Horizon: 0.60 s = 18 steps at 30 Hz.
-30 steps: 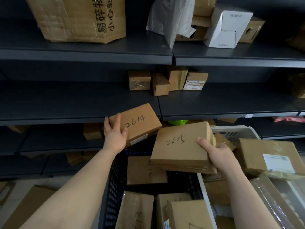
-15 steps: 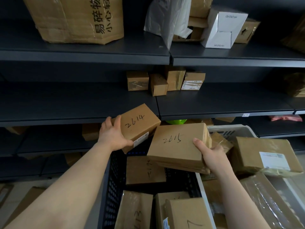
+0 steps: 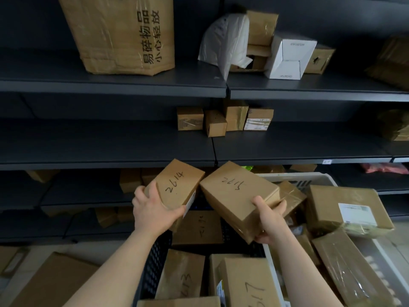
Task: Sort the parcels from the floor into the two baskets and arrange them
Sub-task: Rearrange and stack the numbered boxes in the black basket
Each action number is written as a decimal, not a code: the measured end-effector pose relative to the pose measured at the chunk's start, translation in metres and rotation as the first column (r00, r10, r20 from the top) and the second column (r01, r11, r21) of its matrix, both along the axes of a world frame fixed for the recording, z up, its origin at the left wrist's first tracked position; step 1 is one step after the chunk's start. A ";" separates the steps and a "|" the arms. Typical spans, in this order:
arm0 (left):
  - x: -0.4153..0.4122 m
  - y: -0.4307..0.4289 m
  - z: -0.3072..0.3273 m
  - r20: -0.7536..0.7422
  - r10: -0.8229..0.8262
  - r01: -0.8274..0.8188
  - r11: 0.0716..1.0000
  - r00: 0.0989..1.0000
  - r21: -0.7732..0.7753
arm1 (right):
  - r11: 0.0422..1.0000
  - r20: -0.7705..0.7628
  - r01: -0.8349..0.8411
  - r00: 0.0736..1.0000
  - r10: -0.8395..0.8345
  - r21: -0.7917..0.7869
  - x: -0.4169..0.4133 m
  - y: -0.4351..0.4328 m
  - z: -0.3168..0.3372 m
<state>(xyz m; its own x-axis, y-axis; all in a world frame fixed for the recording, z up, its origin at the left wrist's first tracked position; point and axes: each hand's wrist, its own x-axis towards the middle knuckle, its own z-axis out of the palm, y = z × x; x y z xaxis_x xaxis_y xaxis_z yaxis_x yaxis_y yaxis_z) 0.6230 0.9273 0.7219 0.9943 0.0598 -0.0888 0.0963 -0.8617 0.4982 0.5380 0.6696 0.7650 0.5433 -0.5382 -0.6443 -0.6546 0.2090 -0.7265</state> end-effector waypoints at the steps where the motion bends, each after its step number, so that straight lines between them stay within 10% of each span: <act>1: -0.006 -0.001 0.000 0.002 0.035 -0.035 0.999 0.999 -0.004 | 0.998 0.015 0.015 1.000 -0.016 0.054 -0.002 0.003 -0.004; 18: -0.034 -0.036 -0.008 -0.191 0.151 -0.114 0.975 0.970 0.190 | 0.960 -0.186 0.122 0.980 -0.076 0.252 0.005 0.033 -0.045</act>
